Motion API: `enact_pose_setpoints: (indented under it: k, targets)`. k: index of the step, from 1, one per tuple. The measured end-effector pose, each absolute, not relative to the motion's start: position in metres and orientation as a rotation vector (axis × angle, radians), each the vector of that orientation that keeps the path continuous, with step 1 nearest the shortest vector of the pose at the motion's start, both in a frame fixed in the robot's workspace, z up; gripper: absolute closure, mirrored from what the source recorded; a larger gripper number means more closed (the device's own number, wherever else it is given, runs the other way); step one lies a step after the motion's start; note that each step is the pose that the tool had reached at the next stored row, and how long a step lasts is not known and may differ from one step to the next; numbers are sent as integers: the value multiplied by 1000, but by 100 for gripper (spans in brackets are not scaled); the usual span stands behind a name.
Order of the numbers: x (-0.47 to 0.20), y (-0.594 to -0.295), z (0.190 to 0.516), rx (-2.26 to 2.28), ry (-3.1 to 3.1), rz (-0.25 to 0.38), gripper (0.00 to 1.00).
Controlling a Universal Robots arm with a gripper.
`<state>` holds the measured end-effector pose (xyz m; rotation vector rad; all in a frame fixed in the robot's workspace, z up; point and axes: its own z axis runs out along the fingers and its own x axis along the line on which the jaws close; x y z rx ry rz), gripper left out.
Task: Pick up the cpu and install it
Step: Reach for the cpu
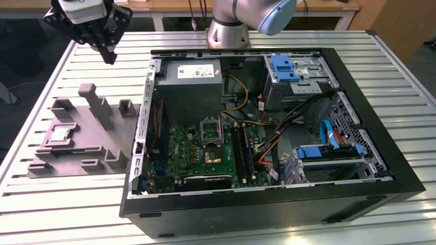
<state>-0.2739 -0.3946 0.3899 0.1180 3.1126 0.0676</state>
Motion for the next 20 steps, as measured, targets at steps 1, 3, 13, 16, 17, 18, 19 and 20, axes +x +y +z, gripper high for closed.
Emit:
enact_pose_setpoints:
  k: [1, 3, 13, 16, 17, 18, 19, 20]
  targets:
    - [-274, -395, 390, 118, 3112, 68, 89]
    - [-275, -395, 390, 118, 3113, 68, 89]
    - [-278, -395, 390, 118, 3113, 68, 89]
    - [-279, -395, 390, 118, 3113, 68, 89]
    - [-279, -395, 390, 118, 3113, 68, 89]
    - [-279, -395, 390, 118, 3113, 68, 89]
    - [-280, -395, 389, 118, 3113, 68, 89]
    - [-280, -395, 389, 118, 3113, 68, 89]
